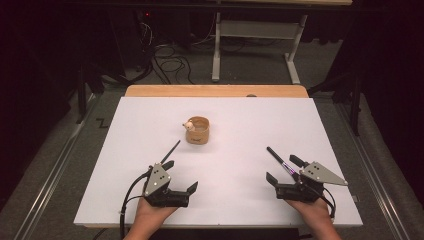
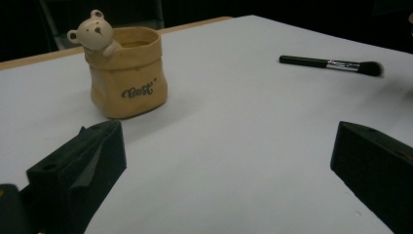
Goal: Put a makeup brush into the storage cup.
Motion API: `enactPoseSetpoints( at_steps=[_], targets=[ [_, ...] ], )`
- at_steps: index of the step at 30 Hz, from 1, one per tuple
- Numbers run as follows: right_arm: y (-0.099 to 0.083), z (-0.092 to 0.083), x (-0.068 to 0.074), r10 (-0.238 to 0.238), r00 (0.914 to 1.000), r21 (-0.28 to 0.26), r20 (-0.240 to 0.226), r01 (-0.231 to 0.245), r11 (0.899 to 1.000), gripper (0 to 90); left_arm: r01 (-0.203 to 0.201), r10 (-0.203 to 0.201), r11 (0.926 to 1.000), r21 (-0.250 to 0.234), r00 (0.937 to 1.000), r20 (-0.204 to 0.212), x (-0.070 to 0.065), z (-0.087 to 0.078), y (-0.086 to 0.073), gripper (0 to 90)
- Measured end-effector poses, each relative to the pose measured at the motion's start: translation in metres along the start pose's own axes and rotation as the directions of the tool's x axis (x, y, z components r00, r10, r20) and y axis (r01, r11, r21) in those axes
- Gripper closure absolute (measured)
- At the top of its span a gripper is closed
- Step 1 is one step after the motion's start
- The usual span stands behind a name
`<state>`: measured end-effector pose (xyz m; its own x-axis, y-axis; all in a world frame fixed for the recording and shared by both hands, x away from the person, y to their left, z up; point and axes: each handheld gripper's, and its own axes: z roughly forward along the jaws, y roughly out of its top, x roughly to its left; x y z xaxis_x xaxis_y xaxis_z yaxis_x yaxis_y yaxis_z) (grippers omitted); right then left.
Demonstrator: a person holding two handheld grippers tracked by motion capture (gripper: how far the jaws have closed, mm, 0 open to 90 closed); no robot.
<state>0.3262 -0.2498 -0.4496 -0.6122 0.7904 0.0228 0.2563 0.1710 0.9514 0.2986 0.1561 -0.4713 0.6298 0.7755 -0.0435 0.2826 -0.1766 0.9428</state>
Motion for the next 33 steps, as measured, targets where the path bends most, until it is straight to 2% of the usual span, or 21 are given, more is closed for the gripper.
enactPoseSetpoints(
  at_steps=[17,33],
  targets=[
    [-0.0014,-0.0031,0.0003,0.002,0.9999,0.0,-0.01,-0.002,1.0,0.3,-0.003,0.003,1.0,0.003,0.9998,-0.02,0.0044,0.0007,0.0011,0.4],
    [-0.0018,-0.0029,0.0017,-0.004,0.9998,0.007,-0.021,0.004,1.0,0.3,0.0,0.0,1.0,0.007,0.9998,-0.018,0.0055,-0.0003,0.0013,0.9]
  ],
)
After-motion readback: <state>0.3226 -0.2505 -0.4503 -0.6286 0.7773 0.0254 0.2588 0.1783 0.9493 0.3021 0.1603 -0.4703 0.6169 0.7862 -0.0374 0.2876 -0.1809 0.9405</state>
